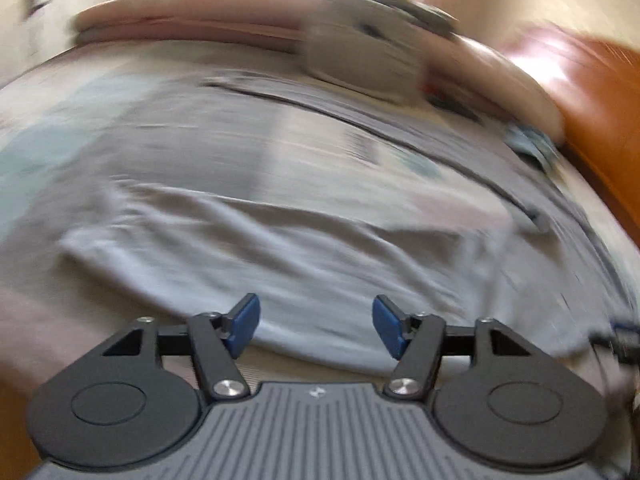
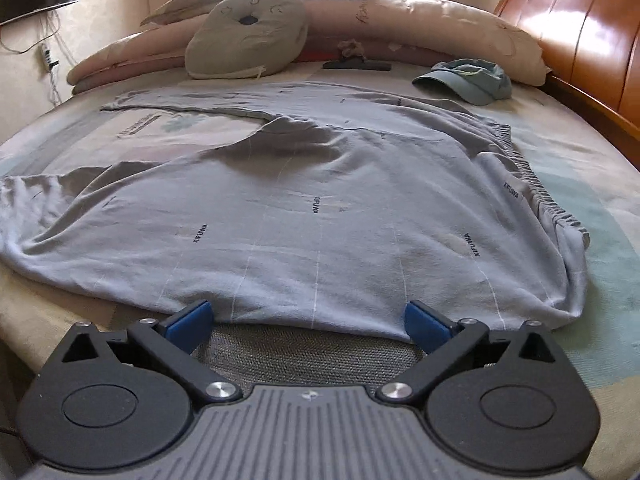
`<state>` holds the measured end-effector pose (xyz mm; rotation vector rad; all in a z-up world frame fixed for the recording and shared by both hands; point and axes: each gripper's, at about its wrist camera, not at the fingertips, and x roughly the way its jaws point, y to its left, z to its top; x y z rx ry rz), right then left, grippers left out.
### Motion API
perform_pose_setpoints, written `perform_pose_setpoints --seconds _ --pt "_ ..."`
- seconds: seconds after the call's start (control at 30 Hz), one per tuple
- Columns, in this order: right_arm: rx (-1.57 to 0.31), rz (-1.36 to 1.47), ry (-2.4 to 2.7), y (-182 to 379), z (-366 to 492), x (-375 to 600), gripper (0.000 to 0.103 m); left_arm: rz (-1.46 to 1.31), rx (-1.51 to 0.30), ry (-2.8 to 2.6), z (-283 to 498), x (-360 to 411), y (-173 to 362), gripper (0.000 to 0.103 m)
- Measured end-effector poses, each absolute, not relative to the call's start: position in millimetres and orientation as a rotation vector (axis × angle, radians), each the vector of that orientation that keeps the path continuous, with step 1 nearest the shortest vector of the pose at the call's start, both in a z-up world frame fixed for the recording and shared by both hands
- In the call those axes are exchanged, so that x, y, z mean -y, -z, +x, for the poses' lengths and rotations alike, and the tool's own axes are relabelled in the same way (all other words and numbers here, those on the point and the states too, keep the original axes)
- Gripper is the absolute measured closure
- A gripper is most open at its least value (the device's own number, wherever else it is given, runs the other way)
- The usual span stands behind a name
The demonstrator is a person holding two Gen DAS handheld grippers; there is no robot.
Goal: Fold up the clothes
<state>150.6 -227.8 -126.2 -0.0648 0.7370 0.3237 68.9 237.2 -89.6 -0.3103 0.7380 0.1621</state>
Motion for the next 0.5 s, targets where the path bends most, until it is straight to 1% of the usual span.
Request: perform_pose_setpoints --seconds 0.13,0.27,0.37,0.5 --pt "-0.731 -0.065 -0.309 127 150 226 0.0 -0.416 -0.717 -0.271 57 -288 90 0.034" --pt "-0.724 -0.067 -0.295 128 149 224 0.0 -0.596 -0.677 -0.319 45 -330 102 0.034" --pt "-0.719 -0.068 -0.285 128 148 222 0.0 -0.676 -0.672 -0.32 46 -350 117 0.034" --pt "-0.713 -0.06 -0.276 129 148 222 0.0 -0.737 -0.616 -0.327 48 -364 130 0.034"
